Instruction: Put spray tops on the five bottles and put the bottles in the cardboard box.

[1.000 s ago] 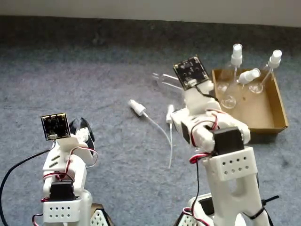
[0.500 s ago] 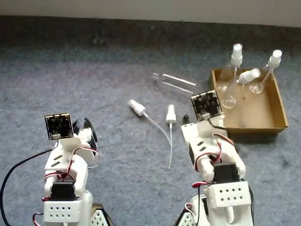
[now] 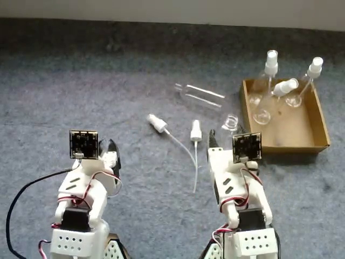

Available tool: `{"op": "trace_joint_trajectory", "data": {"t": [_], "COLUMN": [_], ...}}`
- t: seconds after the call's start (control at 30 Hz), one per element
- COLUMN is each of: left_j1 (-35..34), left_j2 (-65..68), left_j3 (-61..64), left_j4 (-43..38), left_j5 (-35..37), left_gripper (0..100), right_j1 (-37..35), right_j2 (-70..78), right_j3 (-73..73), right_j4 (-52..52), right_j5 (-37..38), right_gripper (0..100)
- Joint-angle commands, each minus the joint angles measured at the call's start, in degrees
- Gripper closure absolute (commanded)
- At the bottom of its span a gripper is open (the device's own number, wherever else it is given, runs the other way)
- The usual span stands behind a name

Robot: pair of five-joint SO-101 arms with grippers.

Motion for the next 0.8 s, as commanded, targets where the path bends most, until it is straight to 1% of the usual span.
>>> {"op": "trace_joint_trajectory", "data": {"t": [0.0,0.1,0.17,0.23,0.37,0.43,0.5,0.6,0.77], "left_j1": [3.56,3.56,3.56,3.56,3.65,3.65,3.65,3.38,3.65], "left_j2": [0.57,0.57,0.66,0.75,0.75,0.84,2.42,11.03,30.55], "left_j3": [-8.92,-11.56,-13.05,-14.90,-19.03,-20.88,-22.73,-27.56,-38.46], "left_j4": [10.46,13.98,15.82,17.76,21.01,21.45,21.98,22.68,24.18], "left_j5": [-1.23,-1.23,-1.32,-3.43,-4.57,-4.84,-7.30,-8.97,-10.11], "left_gripper": [99,99,99,100,100,100,100,100,100], "right_j1": [0.48,0.40,0.48,0.57,0.40,0.40,0.40,0.40,0.57], "right_j2": [-5.93,-10.51,-11.03,-10.51,-10.51,-10.51,-10.51,-10.24,-10.15], "right_j3": [2.95,6.73,8.13,8.66,9.89,10.77,10.95,10.95,10.95], "right_j4": [-3.91,-5.14,-5.93,-6.73,-8.40,-8.31,-8.31,-8.22,-8.22], "right_j5": [-0.53,-0.18,-0.09,0.26,6.15,6.24,6.24,6.24,6.24], "right_gripper": [85.3,85.3,85.4,85.4,85.4,85.4,85.4,85.4,85.4]}}
